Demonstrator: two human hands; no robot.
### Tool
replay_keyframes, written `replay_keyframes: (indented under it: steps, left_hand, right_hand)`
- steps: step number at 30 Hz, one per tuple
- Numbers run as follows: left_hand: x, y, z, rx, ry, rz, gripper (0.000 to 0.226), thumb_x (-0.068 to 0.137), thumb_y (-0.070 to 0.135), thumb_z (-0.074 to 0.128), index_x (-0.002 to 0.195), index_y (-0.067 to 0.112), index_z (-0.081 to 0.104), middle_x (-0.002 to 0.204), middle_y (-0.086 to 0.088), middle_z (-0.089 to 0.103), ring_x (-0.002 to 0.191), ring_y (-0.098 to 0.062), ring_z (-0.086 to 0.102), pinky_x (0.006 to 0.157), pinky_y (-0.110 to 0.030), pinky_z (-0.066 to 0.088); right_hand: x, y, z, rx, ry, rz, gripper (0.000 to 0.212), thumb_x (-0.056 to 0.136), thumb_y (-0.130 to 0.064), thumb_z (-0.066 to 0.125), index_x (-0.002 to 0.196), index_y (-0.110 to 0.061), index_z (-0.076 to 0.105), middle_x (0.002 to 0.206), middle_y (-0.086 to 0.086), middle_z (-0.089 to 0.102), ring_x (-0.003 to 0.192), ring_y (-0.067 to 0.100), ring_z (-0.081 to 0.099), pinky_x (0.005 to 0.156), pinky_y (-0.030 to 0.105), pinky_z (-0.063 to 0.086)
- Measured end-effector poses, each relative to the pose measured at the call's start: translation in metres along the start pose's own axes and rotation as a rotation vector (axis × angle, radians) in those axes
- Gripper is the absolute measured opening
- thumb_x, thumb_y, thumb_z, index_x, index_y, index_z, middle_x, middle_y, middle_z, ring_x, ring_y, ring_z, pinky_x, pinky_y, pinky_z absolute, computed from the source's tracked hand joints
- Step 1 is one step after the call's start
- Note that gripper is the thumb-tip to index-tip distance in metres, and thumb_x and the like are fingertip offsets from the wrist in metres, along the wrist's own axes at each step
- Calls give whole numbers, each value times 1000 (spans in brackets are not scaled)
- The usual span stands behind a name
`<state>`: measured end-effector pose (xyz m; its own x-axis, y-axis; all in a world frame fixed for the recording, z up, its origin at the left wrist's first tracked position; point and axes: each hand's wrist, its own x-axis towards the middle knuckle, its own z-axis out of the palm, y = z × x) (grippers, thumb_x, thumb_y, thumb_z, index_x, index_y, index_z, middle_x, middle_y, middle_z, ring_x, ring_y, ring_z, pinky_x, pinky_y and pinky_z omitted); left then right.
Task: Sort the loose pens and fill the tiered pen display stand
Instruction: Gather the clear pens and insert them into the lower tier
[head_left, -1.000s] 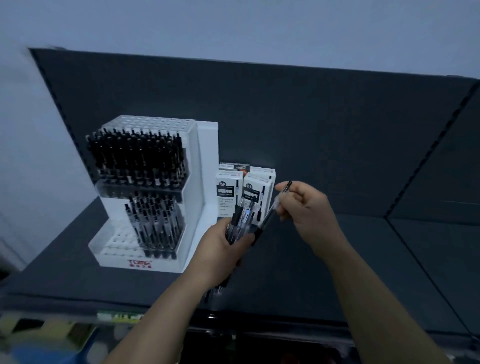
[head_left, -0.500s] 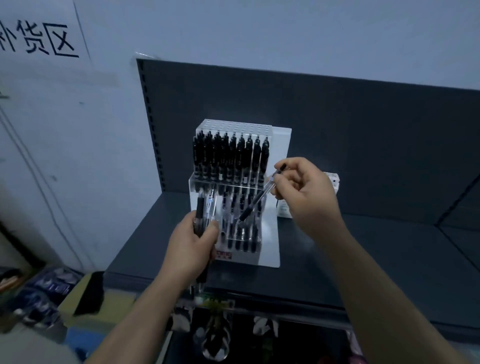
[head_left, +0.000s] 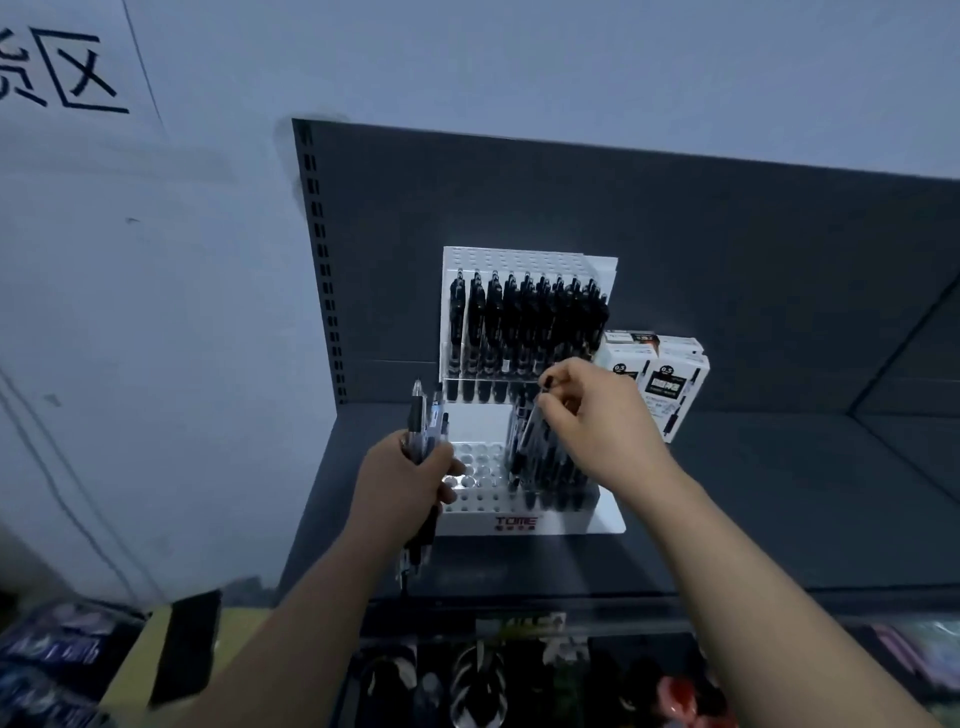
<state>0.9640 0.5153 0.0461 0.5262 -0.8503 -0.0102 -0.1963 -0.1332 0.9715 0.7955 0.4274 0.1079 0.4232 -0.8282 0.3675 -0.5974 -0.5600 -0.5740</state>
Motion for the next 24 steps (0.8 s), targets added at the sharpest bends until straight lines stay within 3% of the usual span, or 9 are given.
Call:
replay_keyframes:
  steps: [7,12,14,17,21,24]
  left_hand:
    - [9,-7,2,95,-31,2,29,92,26,60,94,-2,57,76,-20,67,51,-9,66,44,-17,45]
    - [13,-6,4,99,-54,41,23,90,29,65,88,6,63,76,-9,70,53,-10,67,49,-18,48]
    - [14,-7,5,69,-52,32,23,89,30,66,89,8,64,75,-3,71,54,-12,68,55,-23,50]
    - [13,-6,5,42,-54,38,23,88,31,66,89,8,65,73,-1,73,55,-13,68,55,-20,48]
    - [10,-1,2,-40,-64,61,21,87,28,68,89,7,65,73,-2,73,52,-11,64,50,-16,47]
    - [7,5,0,-78,-102,108,16,88,24,68,89,9,64,74,-2,73,54,-10,64,50,-16,47]
  right_hand:
    - [2,2,6,-163,-82,13,9,91,-20,60,96,-16,67,88,-3,69,83,16,64,77,36,55]
    - [2,4,16,-312,-156,25,23,97,-29,52,101,-16,71,104,-1,49,84,21,58,74,32,49]
    - [3,2,19,-336,-163,26,23,98,-28,52,104,-17,71,102,-2,46,85,22,59,73,32,50]
    - [4,1,21,-366,-169,24,22,97,-28,53,105,-18,71,102,-2,48,83,22,60,71,31,50]
    - [5,-4,16,-254,-66,38,15,92,-28,60,103,-20,68,98,-3,55,82,16,58,75,30,50]
    - [5,-15,12,12,-38,69,11,93,-26,61,93,-19,69,83,-2,67,67,7,56,60,17,45]
